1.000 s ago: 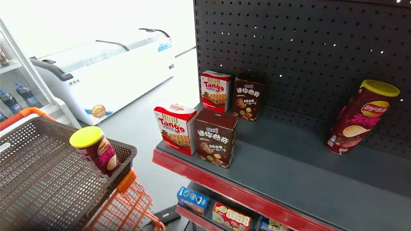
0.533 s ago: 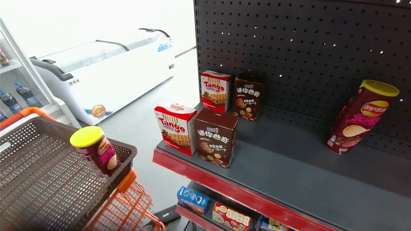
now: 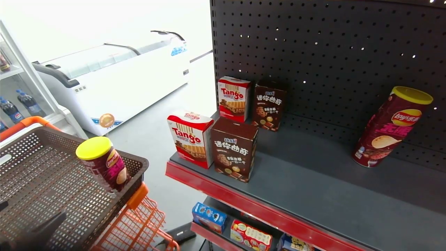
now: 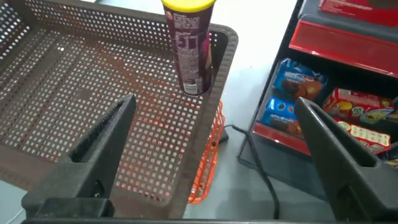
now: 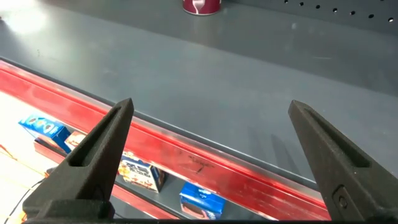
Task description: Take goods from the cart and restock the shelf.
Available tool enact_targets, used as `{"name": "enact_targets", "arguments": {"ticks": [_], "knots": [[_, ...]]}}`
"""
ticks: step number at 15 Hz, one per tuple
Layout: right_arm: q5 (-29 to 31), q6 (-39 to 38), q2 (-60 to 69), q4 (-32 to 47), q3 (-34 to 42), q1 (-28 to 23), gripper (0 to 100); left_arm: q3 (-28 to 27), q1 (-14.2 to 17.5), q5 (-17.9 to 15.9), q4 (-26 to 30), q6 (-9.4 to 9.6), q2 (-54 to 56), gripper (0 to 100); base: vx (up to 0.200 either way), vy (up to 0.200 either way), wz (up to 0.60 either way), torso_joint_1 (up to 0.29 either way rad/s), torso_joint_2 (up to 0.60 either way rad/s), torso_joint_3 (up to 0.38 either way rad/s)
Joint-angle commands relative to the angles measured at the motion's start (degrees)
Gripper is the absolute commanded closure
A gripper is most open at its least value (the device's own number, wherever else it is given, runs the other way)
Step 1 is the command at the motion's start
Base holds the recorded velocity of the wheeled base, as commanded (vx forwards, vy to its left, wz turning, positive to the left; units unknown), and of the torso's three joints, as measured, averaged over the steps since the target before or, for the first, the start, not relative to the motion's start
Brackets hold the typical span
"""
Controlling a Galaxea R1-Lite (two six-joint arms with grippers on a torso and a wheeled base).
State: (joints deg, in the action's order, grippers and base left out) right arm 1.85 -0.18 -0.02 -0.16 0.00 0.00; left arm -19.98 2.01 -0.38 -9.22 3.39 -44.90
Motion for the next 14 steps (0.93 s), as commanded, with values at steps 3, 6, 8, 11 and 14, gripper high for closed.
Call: {"name": "enact_targets", "arguments": {"ticks": [3,6,8,11,14], "knots": [[-0.01,0.01,-0.06,-0.02,0.0,0.0,0,-0.15,6.16,-2.52,-16.62,0.83,-24.62,0,0.0,0.0,0.0,0.0,0.0,0.0],[-0.01,0.01,-0.06,-0.02,0.0,0.0,0,2.49,5.64,-2.52,-36.31,0.83,-37.9,0,0.0,0.0,0.0,0.0,0.0,0.0],[-0.01,0.01,-0.06,-0.02,0.0,0.0,0,4.16,4.76,-2.52,-45.45,1.01,-44.4,0,0.0,0.0,0.0,0.0,0.0,0.0],[-0.1,0.01,-0.06,-0.02,0.0,0.0,0,4.25,5.2,-2.43,-52.57,2.59,-52.22,0,0.0,0.0,0.0,0.0,0.0,0.0],[-0.01,0.01,-0.06,-0.02,0.0,0.0,0,1.61,5.28,-2.43,-59.25,2.15,-58.99,0,0.0,0.0,0.0,0.0,0.0,0.0]]}}
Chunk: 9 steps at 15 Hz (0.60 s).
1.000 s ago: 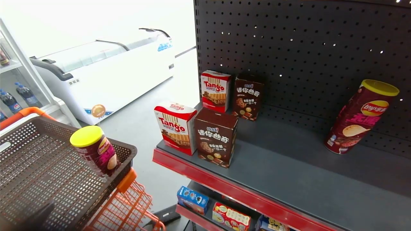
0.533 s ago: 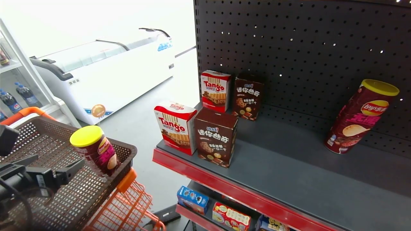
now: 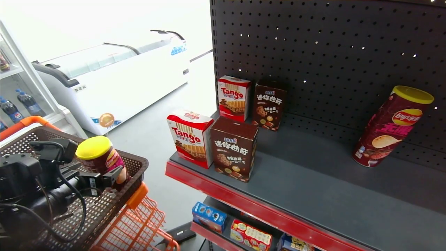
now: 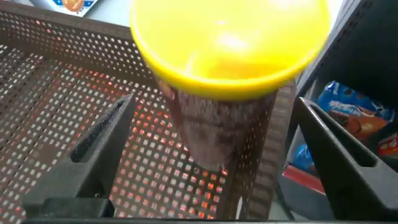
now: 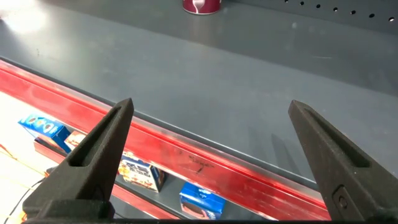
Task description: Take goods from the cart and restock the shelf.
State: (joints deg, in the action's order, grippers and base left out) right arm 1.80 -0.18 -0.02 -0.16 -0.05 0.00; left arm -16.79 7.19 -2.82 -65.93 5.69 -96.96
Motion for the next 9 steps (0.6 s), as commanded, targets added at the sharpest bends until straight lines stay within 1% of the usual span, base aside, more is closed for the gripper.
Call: {"name": "enact_targets", "arguments": {"ticks": [1,3,6,9], "knots": [[0.04,0.01,-0.06,-0.02,0.05,0.0,0,-2.64,0.01,0.09,-4.56,-0.16,-8.77,0,0.0,0.0,0.0,0.0,0.0,0.0],[-0.05,0.01,-0.06,-0.02,0.05,0.0,0,-4.22,0.01,0.09,-6.58,-0.16,-11.14,0,0.0,0.0,0.0,0.0,0.0,0.0],[-0.05,0.01,-0.06,-0.02,0.05,0.0,0,-5.63,0.1,0.18,-7.11,-0.33,-13.69,0,0.0,0.0,0.0,0.0,0.0,0.0],[0.04,0.01,-0.06,-0.02,0.05,0.0,0,-7.12,0.01,0.18,-9.31,-0.68,-16.33,0,0.0,0.0,0.0,0.0,0.0,0.0]]}}
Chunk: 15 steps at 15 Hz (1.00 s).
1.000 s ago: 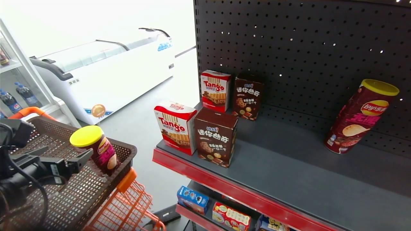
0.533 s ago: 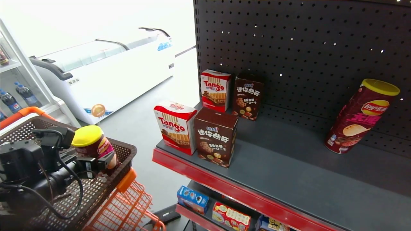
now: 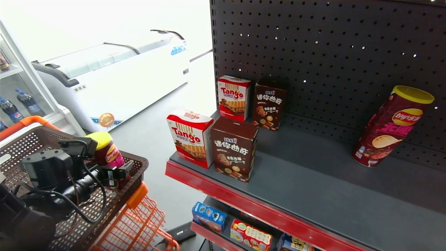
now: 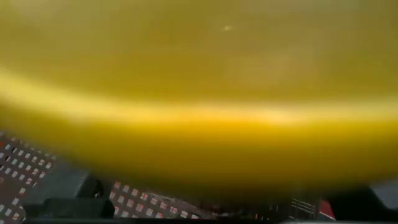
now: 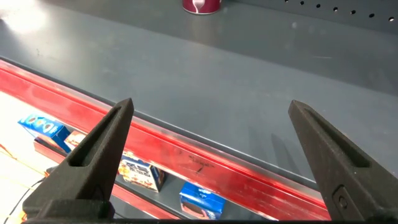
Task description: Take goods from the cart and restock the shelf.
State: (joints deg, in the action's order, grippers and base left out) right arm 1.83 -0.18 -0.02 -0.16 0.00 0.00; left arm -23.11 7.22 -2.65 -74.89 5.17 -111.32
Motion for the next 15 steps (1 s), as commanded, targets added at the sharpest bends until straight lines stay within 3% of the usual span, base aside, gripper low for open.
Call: {"name": "enact_targets", "arguments": {"ticks": [1,2,6,10,11,12,13,15], "knots": [[0.02,0.01,-0.06,-0.02,-0.09,0.0,0,-1.5,-0.01,0.1,-1.31,-0.77,-2.67,0,0.0,0.0,0.0,0.0,0.0,0.0],[-0.07,0.01,-0.06,-0.02,0.0,0.0,0,-3.17,-0.1,0.01,-2.02,-1.65,-3.55,100,0.0,0.0,0.0,0.0,0.0,0.0],[0.02,0.01,-0.06,-0.02,-0.09,0.0,0,-5.98,-0.45,-0.08,-4.13,-1.04,-4.25,100,0.0,0.0,0.0,0.0,0.0,0.0],[0.02,0.01,-0.06,-0.02,-0.09,0.0,0,-7.82,-3.26,0.18,-4.57,-0.07,0.05,100,0.0,0.0,0.0,0.0,0.0,0.0],[0.02,0.01,-0.06,-0.02,0.0,0.0,0,-8.26,-4.84,-0.08,-2.19,1.34,4.8,100,0.0,0.0,0.0,0.0,0.0,0.0],[0.02,0.01,-0.06,-0.02,-0.09,0.0,0,-8.35,-5.55,-0.08,-1.14,1.42,6.03,100,0.0,0.0,0.0,0.0,0.0,0.0],[0.02,0.01,-0.06,-0.02,-0.09,0.0,0,-8.88,-7.39,0.01,3.7,1.6,11.57,100,0.0,0.0,0.0,0.0,0.0,0.0],[0.02,0.01,-0.06,-0.02,0.0,0.0,0,-8.88,-7.66,-0.17,4.57,1.95,16.05,100,0.0,0.0,0.0,0.0,0.0,0.0]]}}
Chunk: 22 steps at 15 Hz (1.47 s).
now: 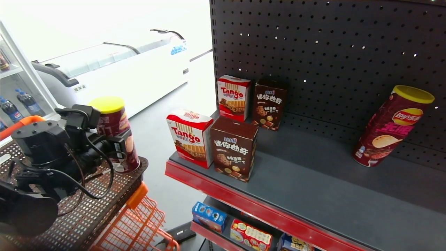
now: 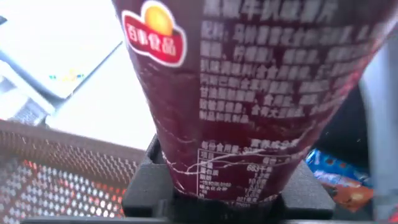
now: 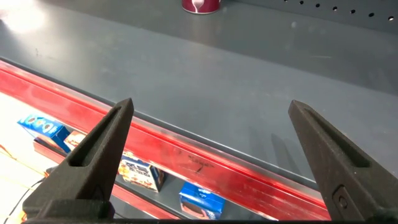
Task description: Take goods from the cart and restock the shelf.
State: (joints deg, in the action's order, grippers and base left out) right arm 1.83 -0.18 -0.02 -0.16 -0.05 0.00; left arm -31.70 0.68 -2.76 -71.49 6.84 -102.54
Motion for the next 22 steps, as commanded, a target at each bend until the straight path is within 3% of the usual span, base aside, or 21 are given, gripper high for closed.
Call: {"name": "enact_targets", "arguments": {"ticks": [1,3,4,6,9,11,13,18,21,22], "knots": [[0.02,0.01,-0.06,-0.02,0.05,0.0,0,0.05,-1.03,0.03,1.35,0.28,9.37,100,0.0,0.0,0.0,0.0,0.0,0.0],[0.02,0.01,-0.06,-0.02,0.05,0.0,0,0.49,-2.7,0.03,5.57,0.37,14.64,100,0.0,0.0,0.0,0.0,0.0,0.0],[0.02,0.01,-0.06,-0.02,-0.04,0.0,0,1.11,-3.06,-2.69,10.23,0.46,18.07,100,0.0,0.0,0.0,0.0,0.0,0.0],[0.02,0.01,-0.06,-0.02,0.05,0.0,0,2.87,-5.08,-8.41,11.81,0.28,22.91,100,0.0,0.0,0.0,0.0,0.0,0.0],[-0.07,0.01,-0.06,-0.02,0.05,0.0,0,4.01,-8.5,-10.34,17.08,0.19,28.71,100,0.0,0.0,0.0,0.0,0.0,0.0],[0.02,0.01,-0.06,-0.02,-0.04,0.0,0,4.1,-10.09,-14.56,24.82,-0.34,33.45,100,0.0,0.0,0.0,0.0,0.0,0.0],[0.02,0.01,-0.06,-0.02,0.05,0.0,0,5.68,-10.35,-16.58,31.06,0.02,36.79,100,0.0,0.0,0.0,0.0,0.0,0.0],[0.02,0.01,-0.06,-0.02,0.05,0.0,0,5.94,-14.13,-16.76,31.67,-0.16,39.08,100,0.0,0.0,0.0,0.0,0.0,0.0],[-0.07,0.01,-0.06,-0.02,0.05,0.0,0,6.12,-16.77,-20.45,31.58,-0.25,38.29,100,0.0,0.0,0.0,0.0,0.0,0.0],[-0.25,0.18,-0.15,0.33,-0.13,0.0,0,6.21,-16.85,-23.79,31.41,-0.25,37.85,100,0.0,0.0,0.0,0.0,0.0,0.0]]}}
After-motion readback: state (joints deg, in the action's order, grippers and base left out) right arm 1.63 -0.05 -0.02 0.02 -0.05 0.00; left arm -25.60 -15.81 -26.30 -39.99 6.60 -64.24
